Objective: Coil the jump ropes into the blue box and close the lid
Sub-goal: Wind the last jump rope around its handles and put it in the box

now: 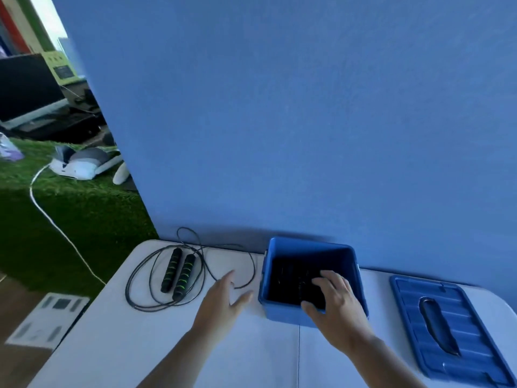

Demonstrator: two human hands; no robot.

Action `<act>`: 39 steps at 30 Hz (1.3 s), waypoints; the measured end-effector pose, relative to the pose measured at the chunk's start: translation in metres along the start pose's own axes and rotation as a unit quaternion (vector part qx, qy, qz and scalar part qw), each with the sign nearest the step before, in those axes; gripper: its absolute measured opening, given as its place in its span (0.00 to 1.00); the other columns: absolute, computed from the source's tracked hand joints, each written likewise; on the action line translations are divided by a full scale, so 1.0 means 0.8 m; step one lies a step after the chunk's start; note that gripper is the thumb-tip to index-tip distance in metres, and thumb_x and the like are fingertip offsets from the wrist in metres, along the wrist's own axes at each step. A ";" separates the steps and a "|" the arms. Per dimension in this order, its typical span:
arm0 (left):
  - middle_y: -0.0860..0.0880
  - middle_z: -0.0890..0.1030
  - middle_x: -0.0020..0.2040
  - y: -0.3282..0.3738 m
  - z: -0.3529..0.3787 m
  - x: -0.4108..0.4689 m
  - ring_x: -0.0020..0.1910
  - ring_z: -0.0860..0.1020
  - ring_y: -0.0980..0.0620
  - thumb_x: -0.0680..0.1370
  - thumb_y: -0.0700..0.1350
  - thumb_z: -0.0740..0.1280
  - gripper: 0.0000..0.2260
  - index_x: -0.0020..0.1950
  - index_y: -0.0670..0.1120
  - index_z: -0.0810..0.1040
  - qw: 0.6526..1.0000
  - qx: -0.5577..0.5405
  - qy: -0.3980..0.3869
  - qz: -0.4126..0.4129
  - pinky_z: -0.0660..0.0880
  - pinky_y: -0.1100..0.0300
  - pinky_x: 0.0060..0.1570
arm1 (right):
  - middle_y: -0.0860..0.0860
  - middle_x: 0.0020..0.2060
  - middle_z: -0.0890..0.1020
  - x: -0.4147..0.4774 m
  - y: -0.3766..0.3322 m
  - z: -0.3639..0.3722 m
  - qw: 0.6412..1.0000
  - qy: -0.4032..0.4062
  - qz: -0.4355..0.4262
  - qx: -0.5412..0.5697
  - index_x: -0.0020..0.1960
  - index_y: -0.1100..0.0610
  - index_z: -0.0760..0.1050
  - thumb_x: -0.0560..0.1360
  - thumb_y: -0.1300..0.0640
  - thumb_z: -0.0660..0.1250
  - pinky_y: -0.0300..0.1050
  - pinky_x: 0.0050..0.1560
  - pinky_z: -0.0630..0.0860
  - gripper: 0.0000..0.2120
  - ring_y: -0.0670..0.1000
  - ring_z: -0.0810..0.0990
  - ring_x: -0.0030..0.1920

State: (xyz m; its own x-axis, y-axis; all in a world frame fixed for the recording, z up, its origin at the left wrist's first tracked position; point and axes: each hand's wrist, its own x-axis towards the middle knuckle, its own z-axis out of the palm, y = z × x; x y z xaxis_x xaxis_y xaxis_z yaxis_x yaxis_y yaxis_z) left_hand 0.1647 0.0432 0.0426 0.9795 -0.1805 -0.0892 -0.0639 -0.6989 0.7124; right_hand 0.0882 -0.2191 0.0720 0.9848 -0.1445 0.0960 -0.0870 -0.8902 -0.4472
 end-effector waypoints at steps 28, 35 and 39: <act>0.50 0.74 0.66 -0.209 -0.104 0.107 0.61 0.77 0.50 0.82 0.46 0.63 0.16 0.70 0.49 0.74 0.988 0.096 0.062 -0.104 0.76 0.57 0.58 | 0.55 0.65 0.73 0.189 -0.289 0.237 0.964 -0.250 -0.084 0.002 0.66 0.56 0.70 0.79 0.52 0.62 0.49 0.60 0.74 0.17 0.57 0.74 0.62; 0.50 0.75 0.68 -0.228 -0.100 0.125 0.62 0.77 0.50 0.80 0.41 0.61 0.19 0.72 0.49 0.74 0.985 0.075 0.077 -0.137 0.74 0.62 0.57 | 0.56 0.55 0.81 0.207 -0.306 0.283 0.964 -0.264 -0.023 0.009 0.58 0.55 0.71 0.78 0.53 0.66 0.46 0.45 0.74 0.12 0.58 0.79 0.52; 0.49 0.79 0.59 -0.231 -0.098 0.125 0.55 0.78 0.48 0.78 0.38 0.60 0.19 0.67 0.51 0.75 0.982 0.083 0.079 -0.150 0.74 0.60 0.49 | 0.54 0.53 0.81 0.210 -0.311 0.296 0.966 -0.250 0.037 0.051 0.60 0.54 0.70 0.75 0.54 0.69 0.43 0.44 0.73 0.15 0.57 0.80 0.52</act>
State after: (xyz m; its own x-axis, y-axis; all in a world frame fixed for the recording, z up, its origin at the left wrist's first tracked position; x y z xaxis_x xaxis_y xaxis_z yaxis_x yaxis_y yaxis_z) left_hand 0.2896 0.2089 -0.0434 0.9755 0.1512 -0.1599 0.2151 -0.8094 0.5465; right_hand 0.3112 0.0805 -0.0111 0.9280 0.0430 -0.3701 -0.1704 -0.8344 -0.5242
